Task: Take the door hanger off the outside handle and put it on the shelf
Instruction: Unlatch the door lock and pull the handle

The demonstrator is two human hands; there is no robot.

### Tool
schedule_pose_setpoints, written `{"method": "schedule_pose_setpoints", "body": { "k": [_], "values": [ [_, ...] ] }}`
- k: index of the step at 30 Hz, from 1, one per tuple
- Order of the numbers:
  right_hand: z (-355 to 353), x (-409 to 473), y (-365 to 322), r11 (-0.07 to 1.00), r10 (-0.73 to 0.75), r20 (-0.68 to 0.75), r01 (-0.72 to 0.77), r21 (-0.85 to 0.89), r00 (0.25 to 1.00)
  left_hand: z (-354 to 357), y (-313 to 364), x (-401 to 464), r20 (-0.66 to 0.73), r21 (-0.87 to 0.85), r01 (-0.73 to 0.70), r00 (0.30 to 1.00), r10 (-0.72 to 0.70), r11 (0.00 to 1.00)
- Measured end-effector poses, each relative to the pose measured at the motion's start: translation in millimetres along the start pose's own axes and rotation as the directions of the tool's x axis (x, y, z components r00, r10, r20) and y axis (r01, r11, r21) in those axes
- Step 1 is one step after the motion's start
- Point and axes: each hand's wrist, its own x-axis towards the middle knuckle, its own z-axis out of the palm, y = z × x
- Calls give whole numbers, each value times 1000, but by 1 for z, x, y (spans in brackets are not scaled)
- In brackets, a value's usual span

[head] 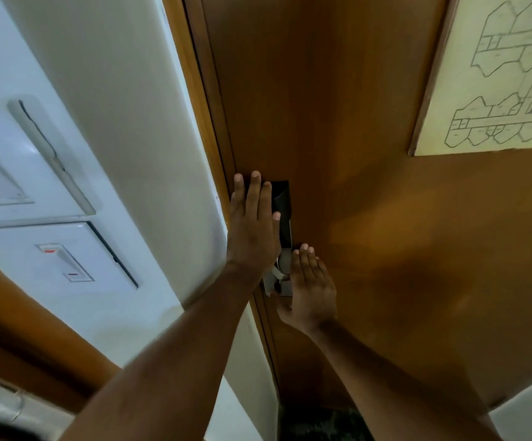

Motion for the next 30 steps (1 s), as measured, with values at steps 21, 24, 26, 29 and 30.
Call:
{"method": "schedule_pose_setpoints", "body": {
  "k": [21, 24, 26, 29, 30],
  "values": [
    [-5, -43, -5, 999, 5, -29, -4, 48, 1000, -40, 20, -36, 98, 322, -40, 995, 9, 946],
    [-26, -66, -9, 996, -21, 41, 25, -85, 999, -56, 30, -56, 43, 249, -38, 999, 28, 968],
    [-41, -83, -14, 987, -13, 63, 23, -161, 998, -64, 38, -71, 36, 242, -66, 998, 59, 968],
    [-67, -114, -32, 965, 74, 71, -53, -258, 995, -85, 49, -97, 15, 132, -134, 991, 133, 982],
    [-75, -123, -38, 955, 90, 74, -65, -290, 993, -91, 52, -107, 12, 108, -165, 986, 164, 980]
  ]
}}
